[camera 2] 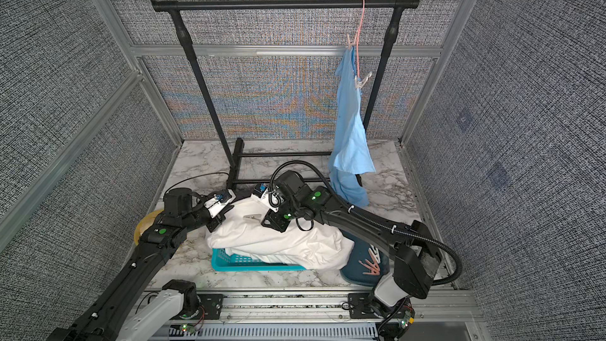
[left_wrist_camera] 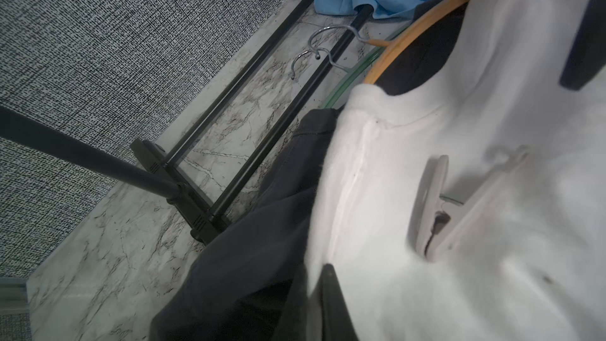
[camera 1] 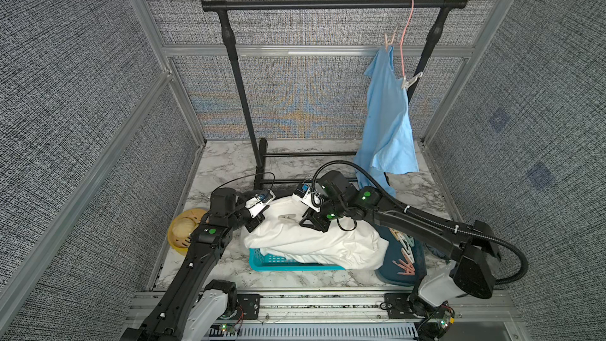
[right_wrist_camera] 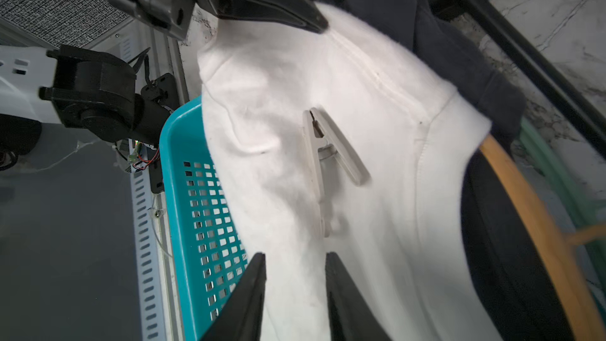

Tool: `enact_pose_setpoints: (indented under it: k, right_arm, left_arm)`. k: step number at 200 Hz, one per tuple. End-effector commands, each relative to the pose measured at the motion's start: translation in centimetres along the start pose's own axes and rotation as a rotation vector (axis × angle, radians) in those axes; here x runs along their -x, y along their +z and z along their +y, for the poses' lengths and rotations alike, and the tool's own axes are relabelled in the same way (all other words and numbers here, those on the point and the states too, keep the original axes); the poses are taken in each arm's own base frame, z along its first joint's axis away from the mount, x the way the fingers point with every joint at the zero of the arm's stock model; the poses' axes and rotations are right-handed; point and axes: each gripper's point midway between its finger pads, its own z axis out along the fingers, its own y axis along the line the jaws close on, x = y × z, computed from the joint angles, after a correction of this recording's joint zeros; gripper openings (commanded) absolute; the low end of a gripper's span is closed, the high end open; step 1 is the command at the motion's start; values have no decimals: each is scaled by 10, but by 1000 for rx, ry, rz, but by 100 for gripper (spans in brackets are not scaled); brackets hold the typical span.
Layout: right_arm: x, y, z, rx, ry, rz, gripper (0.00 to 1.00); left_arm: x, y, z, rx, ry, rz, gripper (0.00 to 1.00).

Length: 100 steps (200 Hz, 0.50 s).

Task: Use clothespins to secure the t-shirt on both sides of the hanger
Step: Pick up the clothespin from the basket.

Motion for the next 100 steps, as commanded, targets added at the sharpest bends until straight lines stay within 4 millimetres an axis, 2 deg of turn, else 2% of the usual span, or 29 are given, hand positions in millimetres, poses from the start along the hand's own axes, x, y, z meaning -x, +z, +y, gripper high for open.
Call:
enact_pose_setpoints:
  k: [1,100]
  right_arm:
    - [-2,3,-1,0,51,24,34]
    - [-13,28,-13,-18,15,94,30]
  left_arm:
    - [12,-1,7,21,6,-45,0]
    - [12,0,5,6,8,-43,0]
